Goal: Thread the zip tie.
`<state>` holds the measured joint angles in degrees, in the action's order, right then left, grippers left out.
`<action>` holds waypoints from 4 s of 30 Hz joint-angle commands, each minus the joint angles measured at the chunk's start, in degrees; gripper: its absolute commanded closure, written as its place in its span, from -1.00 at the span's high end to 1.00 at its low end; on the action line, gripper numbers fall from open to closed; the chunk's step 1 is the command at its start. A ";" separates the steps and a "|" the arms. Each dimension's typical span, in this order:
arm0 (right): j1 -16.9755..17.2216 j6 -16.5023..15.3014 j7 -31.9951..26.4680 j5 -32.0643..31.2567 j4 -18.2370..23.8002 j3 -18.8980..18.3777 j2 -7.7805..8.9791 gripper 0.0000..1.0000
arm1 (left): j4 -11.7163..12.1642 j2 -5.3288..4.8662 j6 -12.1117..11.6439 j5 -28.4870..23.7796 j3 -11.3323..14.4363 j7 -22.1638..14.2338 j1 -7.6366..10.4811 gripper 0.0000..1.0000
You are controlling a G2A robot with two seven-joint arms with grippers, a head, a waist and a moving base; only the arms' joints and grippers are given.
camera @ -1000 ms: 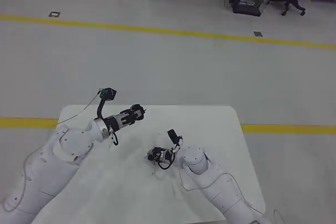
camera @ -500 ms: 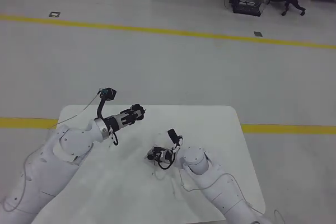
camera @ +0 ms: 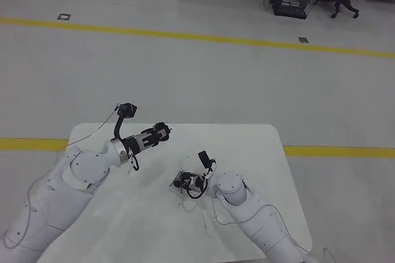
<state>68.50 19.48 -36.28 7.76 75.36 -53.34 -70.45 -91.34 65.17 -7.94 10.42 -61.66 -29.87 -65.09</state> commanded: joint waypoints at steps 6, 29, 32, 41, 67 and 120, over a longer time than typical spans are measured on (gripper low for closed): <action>1.56 0.00 0.19 0.10 2.81 -1.82 0.82 -1.00 | 0.00 0.00 0.00 0.00 0.00 0.00 0.00 -1.00; 12.57 -14.92 3.08 -3.35 19.28 -13.11 4.10 -1.00 | 0.00 0.00 0.00 0.00 0.00 0.00 0.00 -1.00; 12.57 -14.92 3.08 -3.35 19.28 -13.11 4.10 -1.00 | 0.00 0.00 0.00 0.00 0.00 0.00 0.00 -1.00; 12.57 -14.92 3.08 -3.35 19.28 -13.11 4.10 -1.00 | 0.00 0.00 0.00 0.00 0.00 0.00 0.00 -1.00; 23.48 -38.96 18.74 -10.02 29.37 -21.10 4.82 -1.00 | -2.81 -0.54 3.72 -6.15 -1.99 -2.79 -2.73 -1.00; 23.10 -38.96 51.23 -42.23 31.37 -11.61 7.13 -1.00 | -4.68 -0.95 6.32 -5.24 -1.11 -1.79 -5.02 -1.00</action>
<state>91.72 -19.29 13.76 -32.55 107.08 -65.05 -63.26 -96.12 64.21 -1.80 5.73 -62.77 -31.67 -69.99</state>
